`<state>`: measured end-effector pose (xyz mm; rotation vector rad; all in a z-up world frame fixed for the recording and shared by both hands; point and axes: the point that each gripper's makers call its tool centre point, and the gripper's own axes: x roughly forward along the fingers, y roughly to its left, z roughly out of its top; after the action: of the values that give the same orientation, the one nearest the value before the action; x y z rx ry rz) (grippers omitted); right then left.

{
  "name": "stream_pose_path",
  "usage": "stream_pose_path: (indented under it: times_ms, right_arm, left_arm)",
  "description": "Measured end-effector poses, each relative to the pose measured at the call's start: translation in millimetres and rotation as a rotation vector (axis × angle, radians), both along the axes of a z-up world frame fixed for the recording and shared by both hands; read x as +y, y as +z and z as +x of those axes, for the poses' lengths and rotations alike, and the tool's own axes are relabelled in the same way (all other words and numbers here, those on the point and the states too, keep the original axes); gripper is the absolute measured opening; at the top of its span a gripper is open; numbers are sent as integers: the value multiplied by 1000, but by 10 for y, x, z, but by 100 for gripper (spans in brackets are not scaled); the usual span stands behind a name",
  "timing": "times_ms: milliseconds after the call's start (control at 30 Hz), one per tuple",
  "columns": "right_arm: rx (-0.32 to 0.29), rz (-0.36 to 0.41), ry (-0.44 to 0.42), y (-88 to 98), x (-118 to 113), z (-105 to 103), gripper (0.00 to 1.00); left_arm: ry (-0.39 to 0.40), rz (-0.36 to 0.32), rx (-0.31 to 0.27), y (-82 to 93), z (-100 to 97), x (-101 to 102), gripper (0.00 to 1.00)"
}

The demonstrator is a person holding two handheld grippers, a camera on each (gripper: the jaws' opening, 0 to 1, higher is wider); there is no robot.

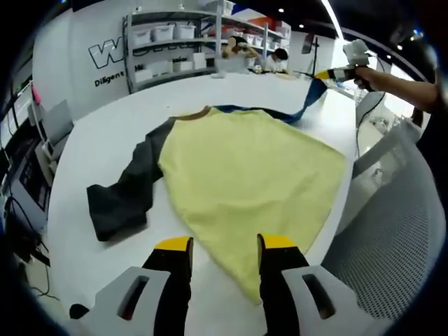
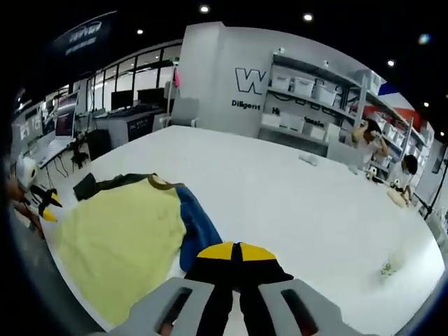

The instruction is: Fold the garment on the visible template until the final outline fits inside the template.

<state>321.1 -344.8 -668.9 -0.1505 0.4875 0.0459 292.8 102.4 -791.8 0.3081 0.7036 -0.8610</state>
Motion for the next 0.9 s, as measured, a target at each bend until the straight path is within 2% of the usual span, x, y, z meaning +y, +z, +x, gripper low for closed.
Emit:
stream_pose_path:
  times_ms: [467,900]
  right_arm:
    - [-125,-23,106,610,334,645,0]
    - [-120,-51,232,702,777,979,0]
  left_arm:
    - [-12,3,-13,88,34,20,39]
    - [-4,-11,-23,185,79,65,43]
